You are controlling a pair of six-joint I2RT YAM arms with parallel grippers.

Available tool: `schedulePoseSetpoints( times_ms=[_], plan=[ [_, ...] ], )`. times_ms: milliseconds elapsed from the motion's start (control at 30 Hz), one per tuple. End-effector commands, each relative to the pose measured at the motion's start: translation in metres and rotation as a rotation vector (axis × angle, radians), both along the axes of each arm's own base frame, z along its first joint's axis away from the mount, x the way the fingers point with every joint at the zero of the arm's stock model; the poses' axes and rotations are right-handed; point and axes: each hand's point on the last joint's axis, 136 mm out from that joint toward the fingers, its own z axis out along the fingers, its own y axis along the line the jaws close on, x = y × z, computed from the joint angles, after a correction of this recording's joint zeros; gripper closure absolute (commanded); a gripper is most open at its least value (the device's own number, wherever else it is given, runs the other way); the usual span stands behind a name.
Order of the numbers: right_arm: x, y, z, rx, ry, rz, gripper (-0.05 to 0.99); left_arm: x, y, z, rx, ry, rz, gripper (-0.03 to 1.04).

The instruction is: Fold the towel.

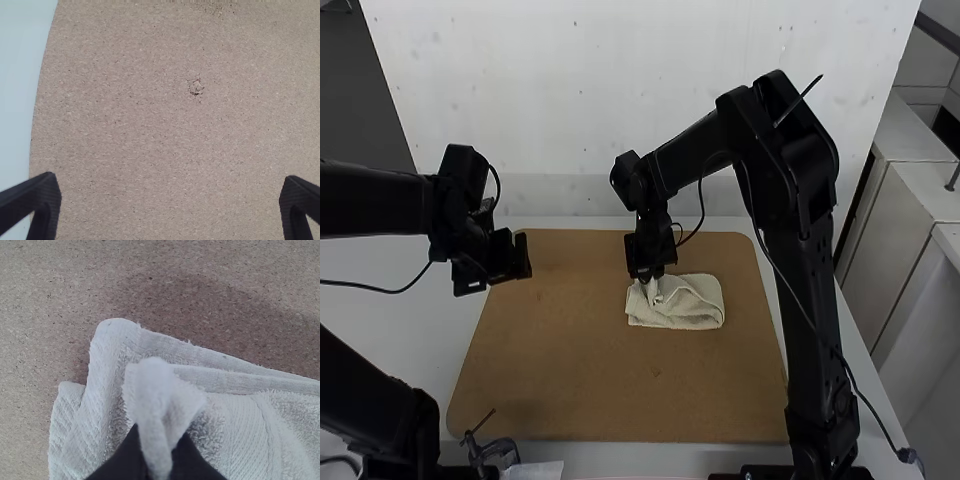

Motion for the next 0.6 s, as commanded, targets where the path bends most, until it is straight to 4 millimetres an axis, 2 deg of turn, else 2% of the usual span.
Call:
schedulePoseSetpoints(
  times_ms=[0,67,100,233,267,333,367,433,567],
  plan=[
    [0.01,0.013,0.026,0.04,-0.062,-0.008,0.79,0.001,0.006,0.004,0.01,-0.027,0.0,0.03],
    [0.013,0.016,0.047,0.075,-0.095,-0.009,0.48,0.001,0.006,0.004,0.011,-0.029,0.001,0.03],
    [0.014,0.015,0.057,0.088,-0.111,-0.012,0.43,0.001,0.006,0.003,0.012,-0.026,-0.001,0.03],
    [0.019,0.007,0.095,0.142,-0.169,-0.025,0.44,-0.001,0.006,0.003,0.01,-0.025,0.0,0.03],
    [0.019,0.004,0.099,0.148,-0.176,-0.028,0.48,-0.002,0.006,0.002,0.009,-0.025,0.001,0.03],
    [0.021,-0.006,0.096,0.132,-0.175,-0.039,0.83,-0.003,0.006,0.002,0.007,-0.03,0.0,0.03],
    [0.021,-0.01,0.092,0.121,-0.173,-0.037,0.92,-0.003,0.005,0.003,0.006,-0.033,-0.003,0.03],
    [0.019,-0.018,0.08,0.095,-0.153,-0.036,0.92,-0.003,0.005,0.004,0.006,-0.036,-0.003,0.03],
    [0.012,-0.027,0.044,0.039,-0.104,-0.041,0.92,-0.004,0.004,0.006,0.004,-0.043,-0.005,0.03]
  ],
)
